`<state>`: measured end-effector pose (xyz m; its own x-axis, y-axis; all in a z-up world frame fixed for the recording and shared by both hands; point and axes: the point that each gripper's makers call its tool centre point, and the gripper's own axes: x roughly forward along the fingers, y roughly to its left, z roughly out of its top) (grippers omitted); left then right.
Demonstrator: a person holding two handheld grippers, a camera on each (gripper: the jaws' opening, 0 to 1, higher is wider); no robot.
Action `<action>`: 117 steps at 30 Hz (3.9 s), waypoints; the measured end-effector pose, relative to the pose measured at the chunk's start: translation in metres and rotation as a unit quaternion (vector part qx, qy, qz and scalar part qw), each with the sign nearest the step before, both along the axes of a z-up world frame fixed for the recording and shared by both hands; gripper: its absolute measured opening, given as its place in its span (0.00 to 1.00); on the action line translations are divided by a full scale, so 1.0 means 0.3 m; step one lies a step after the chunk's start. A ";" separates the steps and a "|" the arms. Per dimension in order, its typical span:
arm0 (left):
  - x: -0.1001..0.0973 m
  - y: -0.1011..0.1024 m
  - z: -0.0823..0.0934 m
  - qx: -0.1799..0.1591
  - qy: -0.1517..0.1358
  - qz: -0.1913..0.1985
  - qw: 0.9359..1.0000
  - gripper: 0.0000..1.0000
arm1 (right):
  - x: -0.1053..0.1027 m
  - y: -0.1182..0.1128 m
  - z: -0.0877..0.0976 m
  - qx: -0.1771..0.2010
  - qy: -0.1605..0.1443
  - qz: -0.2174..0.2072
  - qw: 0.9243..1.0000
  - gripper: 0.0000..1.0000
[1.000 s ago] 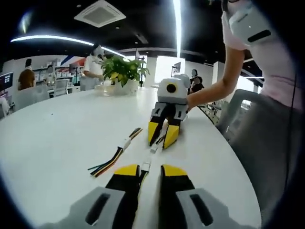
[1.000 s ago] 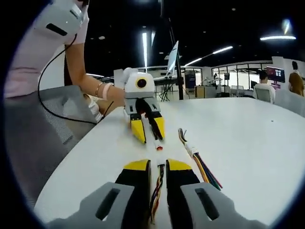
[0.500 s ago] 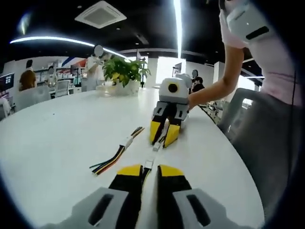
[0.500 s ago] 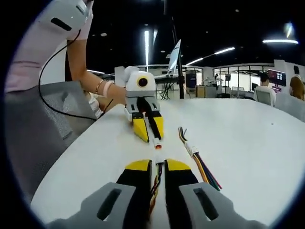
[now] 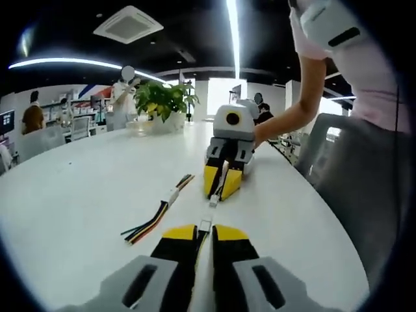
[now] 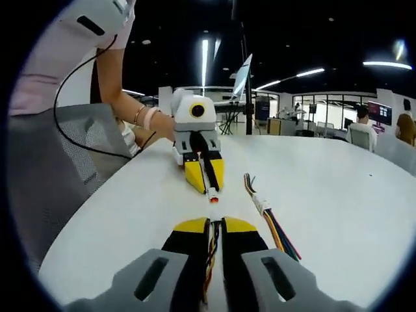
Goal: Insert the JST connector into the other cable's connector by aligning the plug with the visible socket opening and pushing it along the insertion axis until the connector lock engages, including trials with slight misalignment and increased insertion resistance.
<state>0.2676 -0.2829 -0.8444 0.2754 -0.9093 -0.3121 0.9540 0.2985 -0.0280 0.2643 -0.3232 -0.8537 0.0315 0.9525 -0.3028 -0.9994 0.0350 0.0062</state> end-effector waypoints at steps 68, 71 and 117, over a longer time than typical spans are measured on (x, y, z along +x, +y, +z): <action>-0.002 -0.073 0.020 0.032 0.001 -0.046 0.998 0.00 | -0.007 -0.001 0.040 0.004 0.035 -0.009 0.999 0.04; -0.002 -0.073 0.022 0.029 0.003 -0.047 0.998 0.00 | -0.007 -0.003 0.039 0.004 0.036 -0.008 0.999 0.04; -0.014 -0.102 0.050 -0.033 0.033 -0.043 0.998 0.00 | -0.003 -0.008 0.051 0.054 0.092 -0.008 0.994 0.04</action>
<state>0.2633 -0.3134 -0.8295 0.1762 -0.9481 -0.2648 0.9713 0.2111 -0.1092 0.2633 -0.3256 -0.8384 0.0007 0.9794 -0.2017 -0.9804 0.0404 0.1927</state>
